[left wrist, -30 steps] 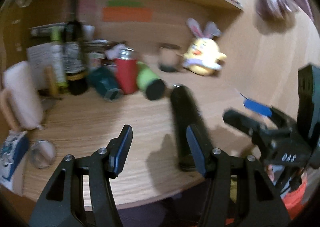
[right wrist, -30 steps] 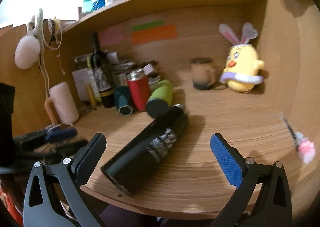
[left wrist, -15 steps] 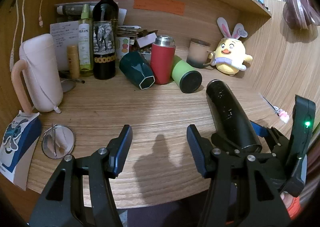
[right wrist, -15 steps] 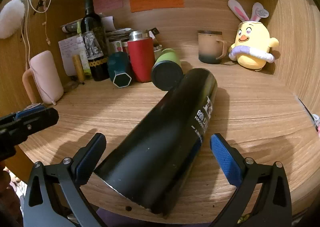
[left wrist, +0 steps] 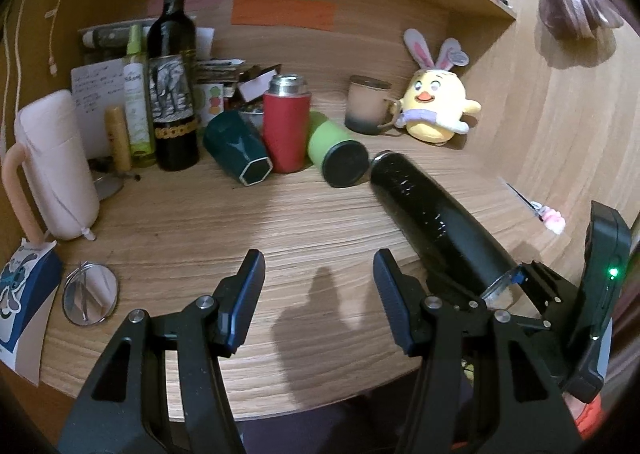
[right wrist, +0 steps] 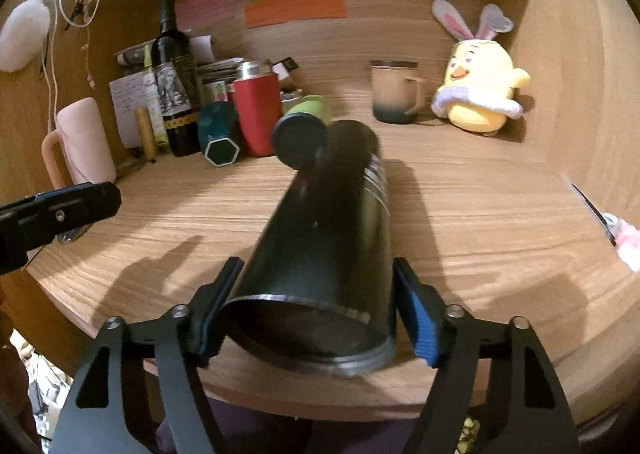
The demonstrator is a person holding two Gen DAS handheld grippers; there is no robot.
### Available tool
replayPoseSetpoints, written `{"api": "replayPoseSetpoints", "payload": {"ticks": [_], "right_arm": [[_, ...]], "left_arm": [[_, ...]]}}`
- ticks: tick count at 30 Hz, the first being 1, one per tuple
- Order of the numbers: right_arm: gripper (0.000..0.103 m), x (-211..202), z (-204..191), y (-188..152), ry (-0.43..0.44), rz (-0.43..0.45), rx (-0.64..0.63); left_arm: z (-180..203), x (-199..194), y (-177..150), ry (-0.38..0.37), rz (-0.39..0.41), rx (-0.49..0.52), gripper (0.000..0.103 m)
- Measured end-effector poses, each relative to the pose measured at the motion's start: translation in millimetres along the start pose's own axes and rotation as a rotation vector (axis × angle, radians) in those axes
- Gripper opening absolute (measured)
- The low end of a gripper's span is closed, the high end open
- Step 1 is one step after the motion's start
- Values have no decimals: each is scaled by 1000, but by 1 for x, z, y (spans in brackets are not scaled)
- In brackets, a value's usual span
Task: Flip cup upside down
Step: 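Close the right gripper around the black tumbler's open end and lift it, then rotate the right tool to stand the black tumbler upright, lowering it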
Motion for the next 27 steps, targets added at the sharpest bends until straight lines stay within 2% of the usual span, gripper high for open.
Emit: {"api": "replayPoseSetpoints", "payload": {"ticks": [2, 8, 12, 21, 27], "right_arm": [[61, -6, 6, -3, -14, 5, 7], [61, -22, 13, -4, 22, 16, 24], [61, -38, 10, 5, 41, 57, 0], [61, -74, 1, 43, 58, 194, -55], [61, -77, -5, 69, 81, 251, -88]], "left_arm": [[5, -1, 2, -10, 2, 8, 56], [23, -10, 10, -71, 14, 30, 56], [36, -21, 18, -118, 32, 49, 56], [60, -48, 42, -254, 60, 85, 56], [68, -58, 64, -312, 83, 96, 56]]}}
Point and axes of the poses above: each gripper's, at about its wrist camera, not at the fingertips, and x roughly the way its jaws point, z to its right, y to its top, the point moved 3 cm from there along x, roughly the way its jaws point, and after that the axes turned 10 degrees about -x, right-handed, at the moved point
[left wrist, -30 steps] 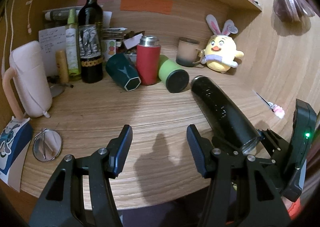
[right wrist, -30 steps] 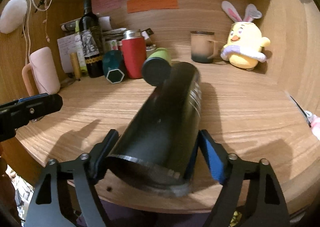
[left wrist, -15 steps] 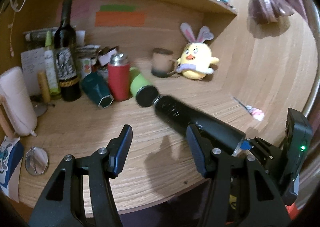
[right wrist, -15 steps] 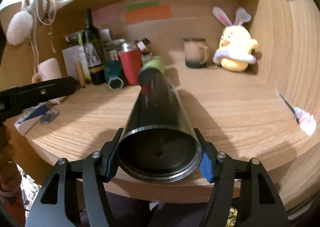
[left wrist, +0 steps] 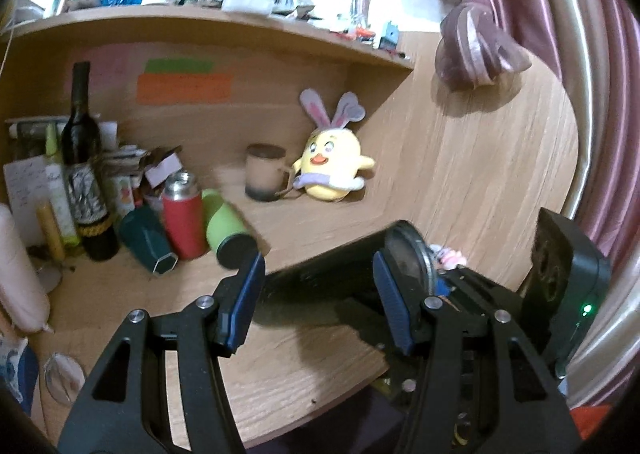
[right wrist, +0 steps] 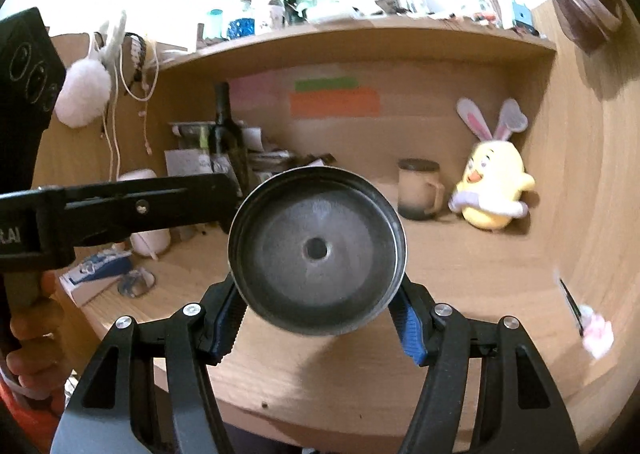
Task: Flip cup upside down
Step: 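Rotate the right tool to stand the black tumbler upright, lowering it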
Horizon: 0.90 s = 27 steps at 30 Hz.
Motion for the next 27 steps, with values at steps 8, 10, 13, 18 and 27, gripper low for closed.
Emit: {"api": "replayPoseSetpoints", "payload": {"ticks": [8, 10, 13, 18, 27], "right_arm": [[61, 18, 6, 22, 48, 28, 10], [61, 25, 7, 26, 57, 30, 8], [61, 36, 7, 33, 75, 30, 3], [61, 58, 9, 42, 99, 31, 6], [62, 87, 14, 49, 160, 34, 20]], "left_arm": [[-18, 7, 36, 24, 32, -35, 56], [-21, 9, 43, 30, 37, -39, 56], [-24, 14, 53, 48, 46, -36, 56], [-31, 31, 66, 88, 34, -44, 56], [-51, 70, 84, 155, -22, -65, 60]]}}
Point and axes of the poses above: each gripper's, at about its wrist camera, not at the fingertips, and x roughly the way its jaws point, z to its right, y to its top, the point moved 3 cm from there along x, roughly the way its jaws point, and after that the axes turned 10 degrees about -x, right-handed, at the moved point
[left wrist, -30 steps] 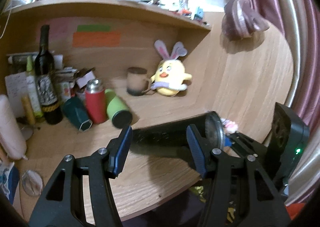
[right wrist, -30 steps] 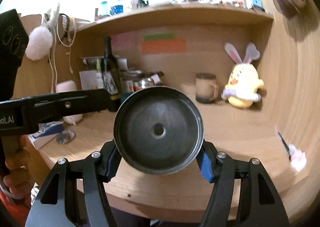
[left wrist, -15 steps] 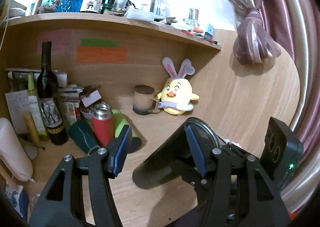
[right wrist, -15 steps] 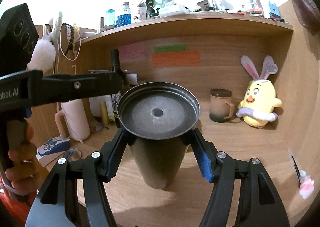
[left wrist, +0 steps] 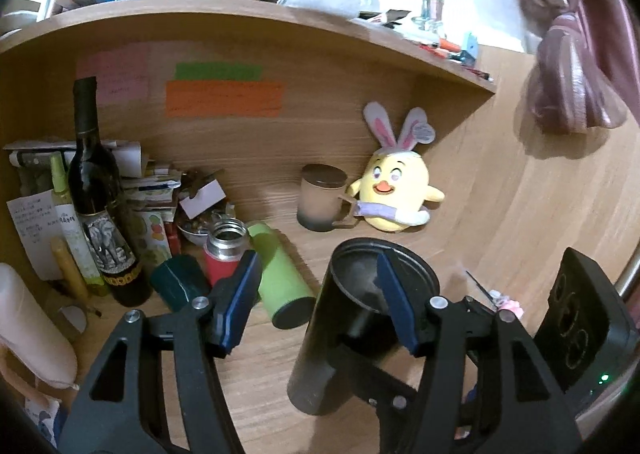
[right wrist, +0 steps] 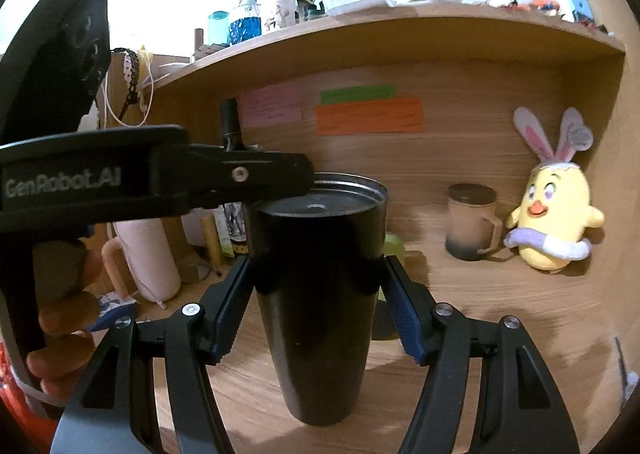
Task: Flip cup upside down
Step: 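Rotate the right tool to stand the black tumbler upright, lowering it, then open the right gripper and release the upright tumbler on the desk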
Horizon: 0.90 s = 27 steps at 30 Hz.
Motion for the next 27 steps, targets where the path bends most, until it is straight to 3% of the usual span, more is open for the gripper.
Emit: {"api": "replayPoseSetpoints", "payload": {"ticks": [5, 6, 10, 13, 15, 19, 23, 27], "right_arm": [[63, 14, -3, -2, 44, -11, 9], [64, 16, -5, -3, 45, -19, 4], [64, 23, -7, -9, 53, -46, 6], [75, 19, -7, -9, 47, -50, 7], [83, 9, -8, -7, 27, -34, 0], [84, -7, -3, -2, 11, -15, -11], [92, -25, 0, 0, -20, 5, -20], [93, -42, 0, 1, -50, 20, -48]], "left_arm": [[-11, 16, 6, 1, -46, -35, 63], [-13, 17, 7, 0, -43, -43, 68], [-14, 17, 7, 10, -34, -35, 69], [-13, 17, 8, 8, -40, -33, 69], [-13, 10, 8, 10, -23, -32, 69], [-9, -11, 8, 7, 30, -19, 69], [-3, -36, 0, 28, 89, 7, 81], [1, -57, -17, 62, 134, 44, 87]]}}
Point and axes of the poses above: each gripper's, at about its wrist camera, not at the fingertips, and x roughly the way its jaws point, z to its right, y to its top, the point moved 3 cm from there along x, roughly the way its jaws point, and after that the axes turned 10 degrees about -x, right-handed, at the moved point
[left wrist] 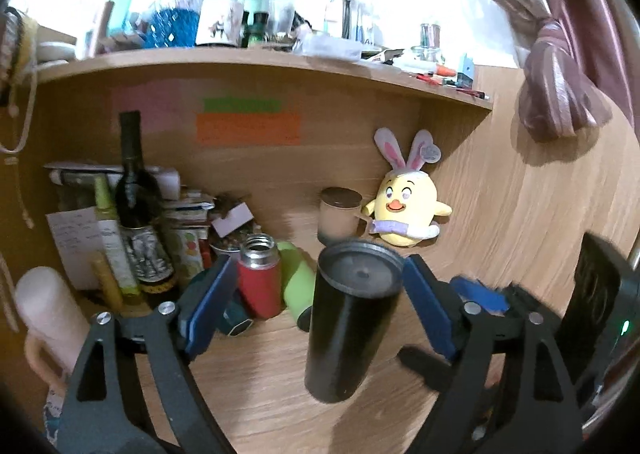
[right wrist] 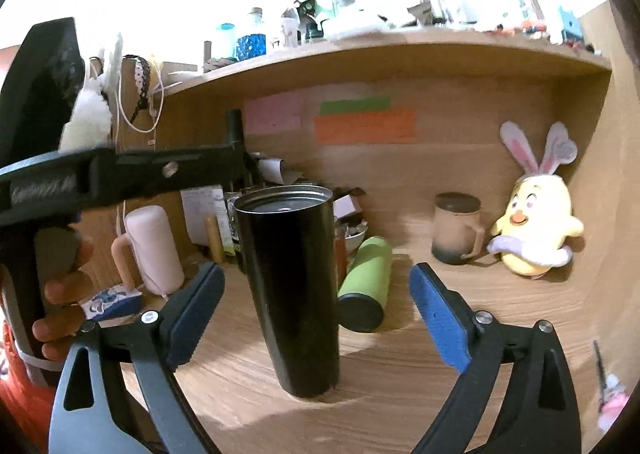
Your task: Flip cup upside down
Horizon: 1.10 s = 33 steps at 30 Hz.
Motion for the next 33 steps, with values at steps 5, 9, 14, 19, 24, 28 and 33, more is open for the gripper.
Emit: {"api": "replayPoseSetpoints", "payload": {"ticks": [5, 9, 14, 19, 24, 28, 33], "right_arm": [[93, -21, 1, -4, -39, -2, -15], [93, -37, -2, -10, -65, -2, -8], [93, -60, -6, -17, -96, 2, -10], [103, -80, -10, -18, -137, 15, -22], [103, -94, -12, -19, -142, 34, -17], [103, -101, -12, -20, -136, 43, -3], [103, -104, -12, -22, -127, 36, 16]], "left_arm": [[3, -27, -19, 38, 50, 25, 100], [6, -48, -35, 57, 81, 39, 103], [12, -59, -49, 69, 73, 55, 103], [18, -67, -69, 119, 85, 89, 103], [19, -72, -84, 147, 88, 98, 103], [19, -77, -90, 138, 89, 87, 103], [18, -81, -93, 127, 96, 75, 103]]}}
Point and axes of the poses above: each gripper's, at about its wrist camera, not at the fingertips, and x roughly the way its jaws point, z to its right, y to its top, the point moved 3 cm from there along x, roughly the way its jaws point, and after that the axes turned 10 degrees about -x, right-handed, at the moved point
